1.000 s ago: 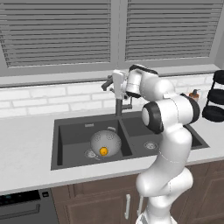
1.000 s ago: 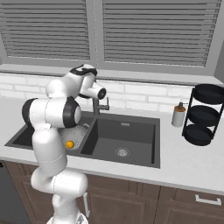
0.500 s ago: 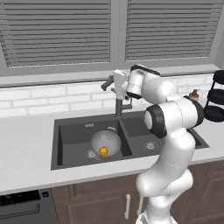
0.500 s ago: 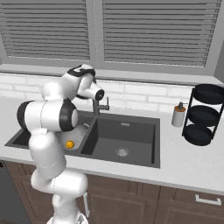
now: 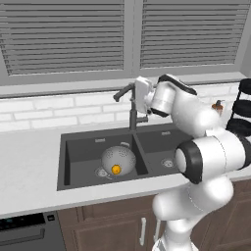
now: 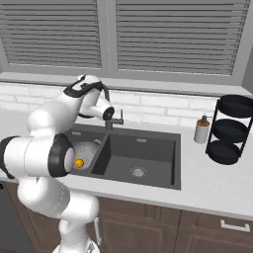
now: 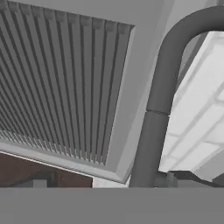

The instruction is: Put the colander in the sink, put the tangerine in the colander, and turn on the sink faucet and pour water over the colander.

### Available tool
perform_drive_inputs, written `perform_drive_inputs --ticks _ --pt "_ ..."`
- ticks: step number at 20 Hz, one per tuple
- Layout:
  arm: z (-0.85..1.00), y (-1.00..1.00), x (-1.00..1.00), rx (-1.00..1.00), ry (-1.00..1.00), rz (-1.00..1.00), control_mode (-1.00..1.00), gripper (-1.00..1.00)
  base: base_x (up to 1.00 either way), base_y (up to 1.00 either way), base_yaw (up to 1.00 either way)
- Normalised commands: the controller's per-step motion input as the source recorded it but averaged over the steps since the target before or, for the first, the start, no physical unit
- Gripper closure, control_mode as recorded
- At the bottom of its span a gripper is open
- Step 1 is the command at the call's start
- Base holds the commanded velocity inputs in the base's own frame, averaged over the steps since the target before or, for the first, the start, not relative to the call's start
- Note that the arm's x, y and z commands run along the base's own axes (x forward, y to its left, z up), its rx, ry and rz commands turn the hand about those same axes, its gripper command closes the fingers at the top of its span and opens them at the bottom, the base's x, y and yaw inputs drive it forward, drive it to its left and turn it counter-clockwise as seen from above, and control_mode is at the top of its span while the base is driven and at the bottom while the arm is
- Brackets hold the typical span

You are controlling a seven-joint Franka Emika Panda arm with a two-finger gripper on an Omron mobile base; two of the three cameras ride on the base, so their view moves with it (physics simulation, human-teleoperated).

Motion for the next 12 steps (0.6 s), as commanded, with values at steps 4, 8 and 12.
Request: perform_drive_inputs --ticks 4,8,12 --pt "0.02 -0.56 -0.7 0.0 0.16 -0.16 -1.0 -1.0 0.0 0.0 0.0" --pt "0.0 -0.81 -0.38 -0.05 0.34 -0.21 -1.0 -1.0 0.0 0.0 0.0" --pt "0.0 -0.85 -0.15 -0.19 0.38 -0.14 -1.0 -1.0 0.0 0.0 0.0"
